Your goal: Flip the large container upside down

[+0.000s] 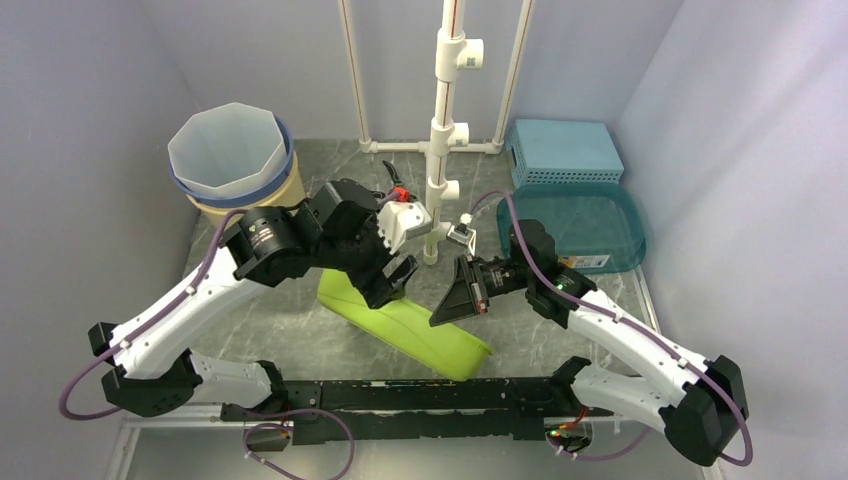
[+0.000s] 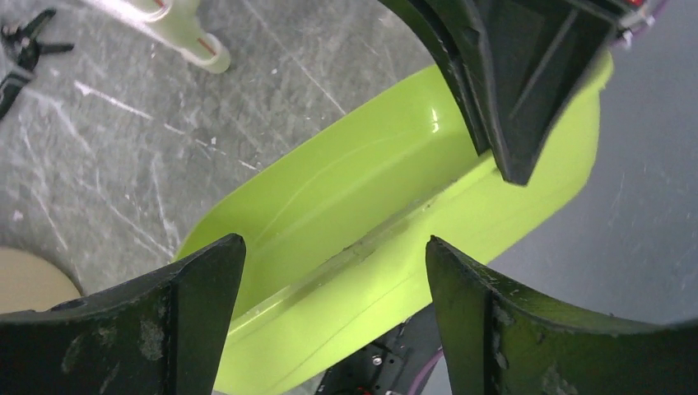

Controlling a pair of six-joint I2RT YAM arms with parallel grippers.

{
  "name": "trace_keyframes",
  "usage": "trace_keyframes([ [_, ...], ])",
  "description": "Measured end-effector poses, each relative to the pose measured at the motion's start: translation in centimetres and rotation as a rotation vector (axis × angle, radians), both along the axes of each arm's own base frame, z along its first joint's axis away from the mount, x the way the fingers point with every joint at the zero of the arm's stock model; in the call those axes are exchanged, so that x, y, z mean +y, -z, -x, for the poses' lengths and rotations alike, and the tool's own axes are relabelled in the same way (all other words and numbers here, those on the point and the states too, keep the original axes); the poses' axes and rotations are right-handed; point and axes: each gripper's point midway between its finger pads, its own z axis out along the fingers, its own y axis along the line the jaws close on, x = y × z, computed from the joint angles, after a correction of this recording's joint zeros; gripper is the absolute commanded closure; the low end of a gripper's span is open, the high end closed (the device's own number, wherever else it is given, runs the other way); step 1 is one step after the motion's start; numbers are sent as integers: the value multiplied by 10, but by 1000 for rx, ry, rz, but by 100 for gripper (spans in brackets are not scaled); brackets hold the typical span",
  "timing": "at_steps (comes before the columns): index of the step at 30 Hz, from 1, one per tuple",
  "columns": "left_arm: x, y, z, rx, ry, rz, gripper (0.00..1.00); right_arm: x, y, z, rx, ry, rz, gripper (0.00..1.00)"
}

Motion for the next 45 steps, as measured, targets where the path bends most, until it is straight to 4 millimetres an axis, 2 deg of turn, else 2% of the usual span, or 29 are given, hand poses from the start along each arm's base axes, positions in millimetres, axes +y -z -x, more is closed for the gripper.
trace_keyframes([
  [8, 1, -9, 17, -8, 265, 22, 17, -4, 0, 6, -22, -41, -7, 100],
  [14, 2, 6, 32, 39, 399, 0, 19, -7, -8, 10, -50, -61, -17, 100],
  [20, 4, 16, 39, 77, 463, -21, 26, -10, -15, 15, -74, -83, -33, 100],
  [24, 1, 27, 42, 137, 495, -49, 40, -13, -21, 20, -99, -96, -55, 100],
  [25, 0, 29, 44, 155, 504, -47, 47, -14, -21, 20, -102, -95, -55, 100],
  [28, -2, 30, 48, 185, 528, -44, 79, -16, -18, 21, -109, -93, -40, 98],
  [30, -3, 28, 51, 196, 541, -34, 91, -17, -15, 21, -118, -97, -32, 95],
  [31, -4, 26, 52, 199, 548, -27, 97, -17, -14, 21, -126, -98, -31, 92],
  [33, -2, 25, 59, 226, 564, -20, 97, -18, -14, 21, -141, -101, -33, 88],
  [34, -1, 24, 63, 245, 570, -15, 97, -18, -14, 20, -152, -100, -35, 82],
  [36, -1, 23, 68, 273, 568, -4, 97, -18, -17, 18, -164, -87, -29, 60],
  [37, -1, 24, 70, 288, 561, 2, 97, -19, -18, 17, -170, -75, -26, 53],
  [43, -11, 28, 63, 348, 468, 105, 97, -23, -36, -5, -268, 92, 13, 27],
  [45, -14, 28, 59, 393, 420, 177, 97, -26, -47, -12, -314, 160, 37, 22],
])
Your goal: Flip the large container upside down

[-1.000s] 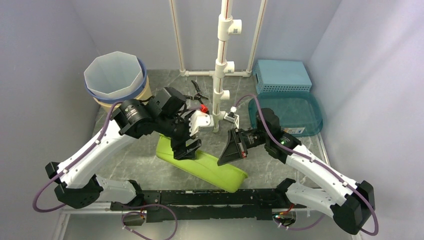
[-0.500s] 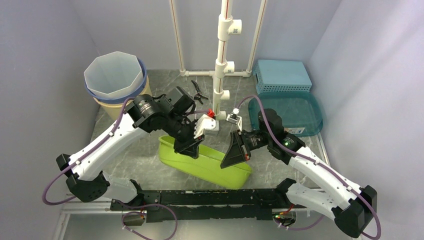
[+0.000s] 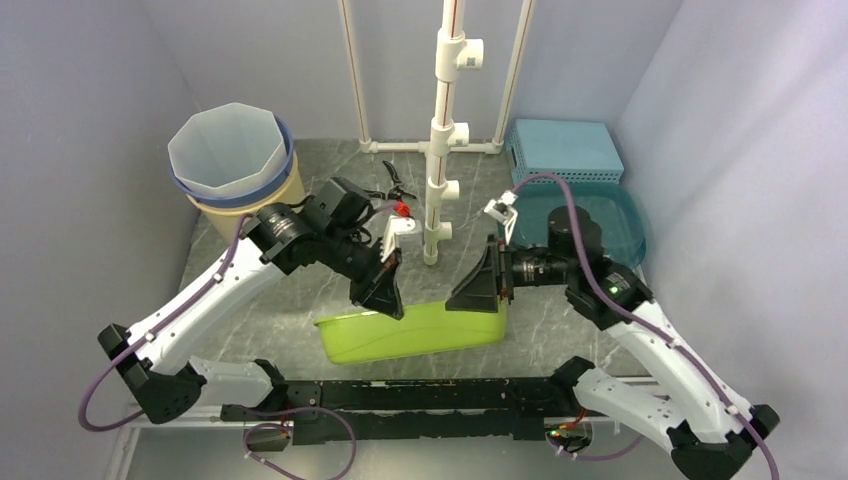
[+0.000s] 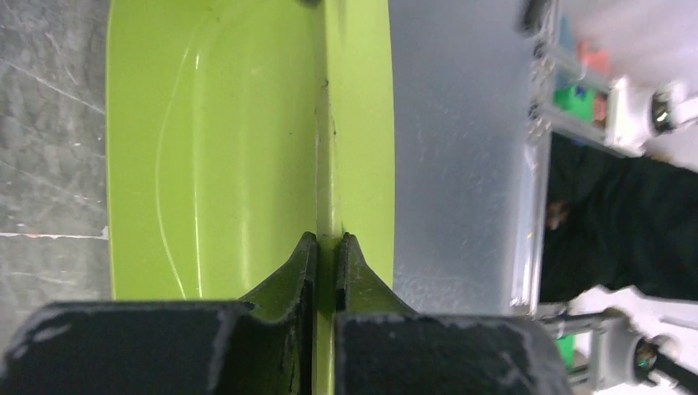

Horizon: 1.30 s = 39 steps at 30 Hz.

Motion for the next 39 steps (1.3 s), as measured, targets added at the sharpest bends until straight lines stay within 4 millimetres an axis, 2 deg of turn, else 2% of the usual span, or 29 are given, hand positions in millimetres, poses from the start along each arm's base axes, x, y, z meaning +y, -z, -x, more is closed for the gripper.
trace_keyframes([
  [5, -2, -1, -14, 150, -138, 112, 97, -16, -38, -19, -146, 199, 19, 19],
  [9, -8, 5, -29, 265, -214, 197, 97, -34, -49, -34, -200, 365, 58, 18],
  [15, -12, -7, -52, 397, -266, 323, 98, -57, -37, -47, -196, 523, 148, 18],
  [20, -15, -30, -69, 430, -252, 427, 97, -69, -26, -56, -189, 600, 209, 18],
  [31, -14, -39, -69, 491, -212, 413, 97, -102, -11, -70, -254, 755, 331, 18],
  [39, -7, -51, -59, 452, -194, 376, 97, -99, -23, -78, -464, 638, 402, 24],
])
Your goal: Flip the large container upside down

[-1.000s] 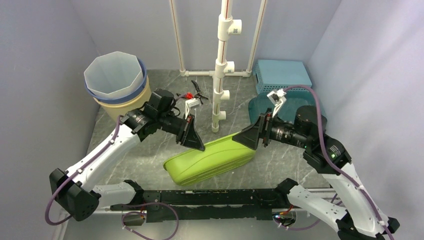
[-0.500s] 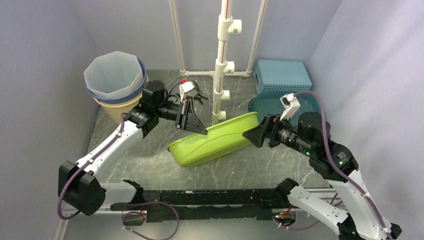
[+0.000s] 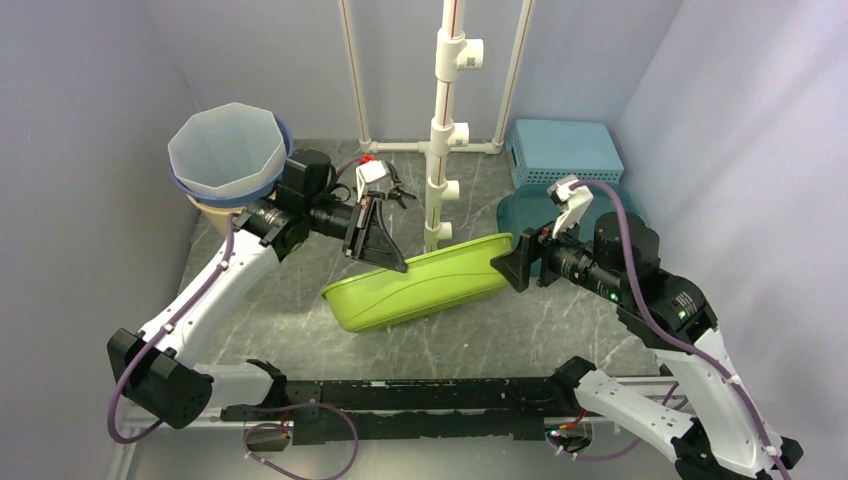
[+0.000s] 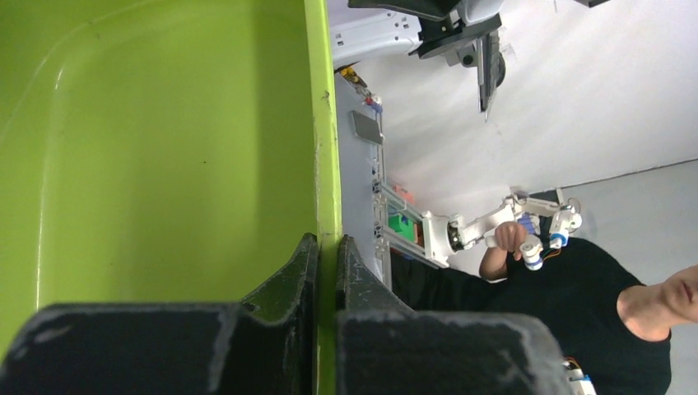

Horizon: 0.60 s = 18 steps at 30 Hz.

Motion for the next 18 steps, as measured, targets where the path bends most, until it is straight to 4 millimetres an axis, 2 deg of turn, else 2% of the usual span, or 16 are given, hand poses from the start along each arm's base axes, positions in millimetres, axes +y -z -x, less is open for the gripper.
trace_keyframes([
  [5, 4, -4, 5, -19, 17, -20, 97, 12, -3, 5, -100, -178, 86, 25],
  [9, 8, -4, 12, -17, 30, -39, 98, 18, -13, 8, -197, -293, 137, 27],
  [12, 11, -4, 16, -18, 40, -50, 97, 24, -21, 12, -267, -380, 169, 32],
  [18, 15, -8, 21, -25, 52, -60, 97, 36, -20, 22, -318, -546, 202, 45],
])
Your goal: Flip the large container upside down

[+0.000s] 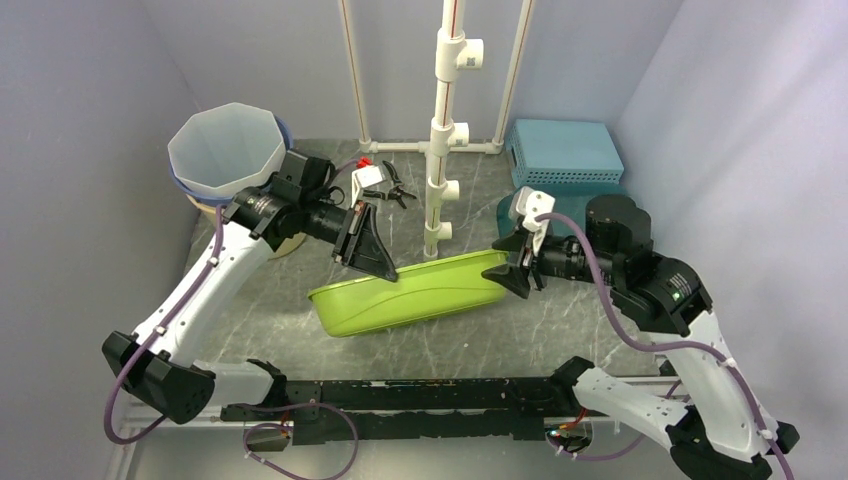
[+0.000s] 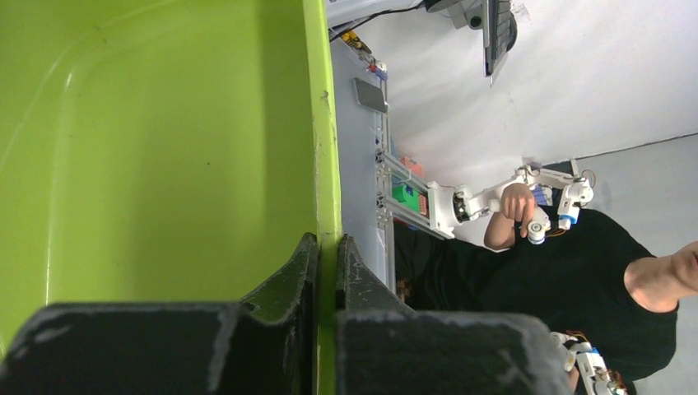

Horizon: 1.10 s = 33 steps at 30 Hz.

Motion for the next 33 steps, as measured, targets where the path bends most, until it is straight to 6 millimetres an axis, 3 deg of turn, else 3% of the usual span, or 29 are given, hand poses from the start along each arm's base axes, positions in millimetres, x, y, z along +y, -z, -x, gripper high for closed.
trace_keyframes([
  [8, 4, -3, 6, -13, 16, -4, 97, 9, 9, -2, -34, -84, 36, 53],
  [15, 4, -2, 10, -7, 27, -10, 97, 12, 9, -4, -71, -123, 48, 65],
  [17, 4, -2, 10, -8, 26, -10, 97, 15, 12, -3, -49, -146, 57, 70],
  [20, 4, -1, 9, -7, 23, -13, 97, 23, 17, -2, 0, -188, 66, 87],
  [26, 6, 6, 7, 7, -1, -48, 97, 28, 35, 9, 123, -240, 84, 96],
  [27, 6, 6, 7, 8, 0, -48, 93, 28, 35, 11, 132, -241, 79, 96],
  [32, 5, 5, 7, -13, 4, -39, 45, 27, 37, 25, 201, -249, 41, 98],
  [33, 5, 5, 6, -26, 4, -37, 25, 28, 40, 27, 226, -251, 35, 98],
])
